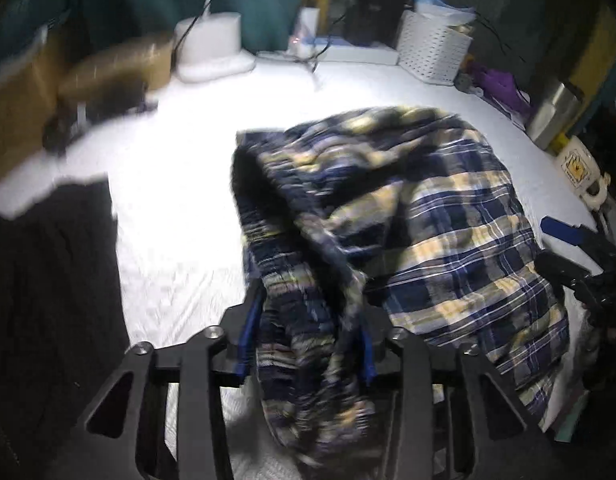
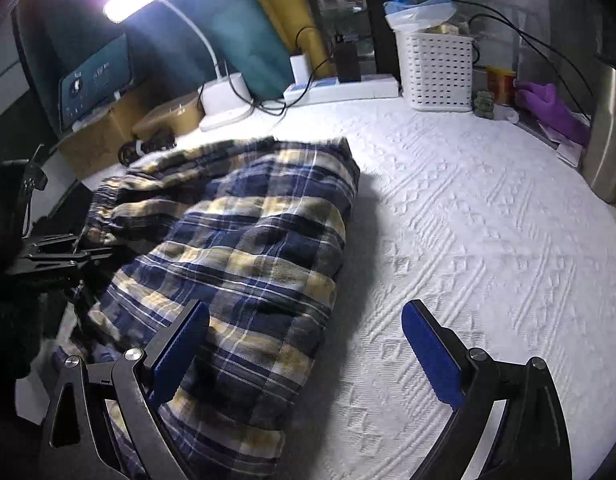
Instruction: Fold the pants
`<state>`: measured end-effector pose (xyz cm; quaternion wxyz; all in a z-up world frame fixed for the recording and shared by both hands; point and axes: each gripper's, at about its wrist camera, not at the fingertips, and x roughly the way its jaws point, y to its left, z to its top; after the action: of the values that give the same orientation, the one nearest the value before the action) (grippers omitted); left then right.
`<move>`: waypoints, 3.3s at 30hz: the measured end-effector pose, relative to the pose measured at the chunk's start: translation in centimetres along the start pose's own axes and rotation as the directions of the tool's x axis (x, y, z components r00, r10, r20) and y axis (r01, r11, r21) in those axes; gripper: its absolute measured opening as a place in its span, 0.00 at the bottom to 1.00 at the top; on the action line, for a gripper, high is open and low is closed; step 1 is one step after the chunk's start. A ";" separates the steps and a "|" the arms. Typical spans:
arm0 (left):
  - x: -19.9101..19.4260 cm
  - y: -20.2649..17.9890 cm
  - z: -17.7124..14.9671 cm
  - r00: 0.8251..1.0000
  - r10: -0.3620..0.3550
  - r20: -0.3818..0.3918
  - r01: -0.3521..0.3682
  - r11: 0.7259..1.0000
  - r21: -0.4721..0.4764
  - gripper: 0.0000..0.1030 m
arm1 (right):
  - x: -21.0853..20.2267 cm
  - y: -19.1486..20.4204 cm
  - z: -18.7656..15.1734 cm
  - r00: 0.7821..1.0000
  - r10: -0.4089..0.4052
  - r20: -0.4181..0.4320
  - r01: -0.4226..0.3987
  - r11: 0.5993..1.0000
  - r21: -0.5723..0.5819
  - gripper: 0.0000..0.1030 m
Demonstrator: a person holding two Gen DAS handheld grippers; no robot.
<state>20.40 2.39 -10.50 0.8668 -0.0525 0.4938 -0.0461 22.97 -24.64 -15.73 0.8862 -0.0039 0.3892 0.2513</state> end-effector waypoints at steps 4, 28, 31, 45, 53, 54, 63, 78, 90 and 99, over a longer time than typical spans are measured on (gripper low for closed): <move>-1.8 1.2 0.6 0.999 -0.007 0.050 0.007 1.000 0.004 0.50 | 0.3 0.1 0.4 1.000 -0.018 0.003 0.018 1.000 0.003 0.94; -0.6 0.4 5.1 0.981 -0.099 0.165 0.068 0.981 0.184 0.49 | 1.8 -0.7 7.0 0.996 -0.056 0.066 0.058 0.998 -0.022 0.52; 0.2 0.2 5.4 0.983 -0.100 0.152 0.070 0.980 0.188 0.45 | 2.8 -1.7 7.8 0.998 -0.035 0.055 0.035 0.999 0.002 0.51; 1.1 -0.3 6.5 0.985 -0.113 0.132 0.089 0.980 0.176 0.38 | 4.8 -3.0 9.0 1.000 -0.005 0.028 0.004 0.999 0.040 0.46; 1.4 -1.3 7.5 0.983 -0.110 0.145 0.080 0.976 0.201 0.38 | 4.5 -2.7 8.7 1.000 -0.009 0.000 0.009 1.000 -0.010 0.46; 1.7 -1.2 7.5 0.985 -0.104 0.136 0.076 0.978 0.197 0.38 | 4.9 -2.7 8.7 1.000 -0.010 -0.007 0.009 1.000 -0.014 0.46; 2.1 -0.6 7.4 0.987 -0.113 0.110 0.091 0.978 0.188 0.32 | 7.7 -3.3 8.6 0.993 0.121 0.003 -0.121 0.992 0.033 0.15; 3.9 0.0 9.1 0.988 -0.119 0.103 0.106 0.987 0.124 0.33 | 9.5 -4.1 10.5 0.996 0.087 -0.001 -0.087 0.995 0.041 0.14; 0.7 4.0 8.4 0.985 -0.030 0.171 0.034 0.999 -0.024 0.47 | 8.6 -4.5 10.6 0.992 -0.122 0.030 0.122 0.992 0.019 0.58; -2.0 3.3 5.9 0.975 -0.121 0.185 0.127 0.992 -0.023 0.47 | 2.7 -4.7 9.2 0.982 -0.145 0.125 0.136 0.988 0.076 0.58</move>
<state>24.53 6.23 -6.23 0.9029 -0.1023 0.4084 -0.0865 32.99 -25.73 -12.03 0.9248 0.0149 0.3377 0.1747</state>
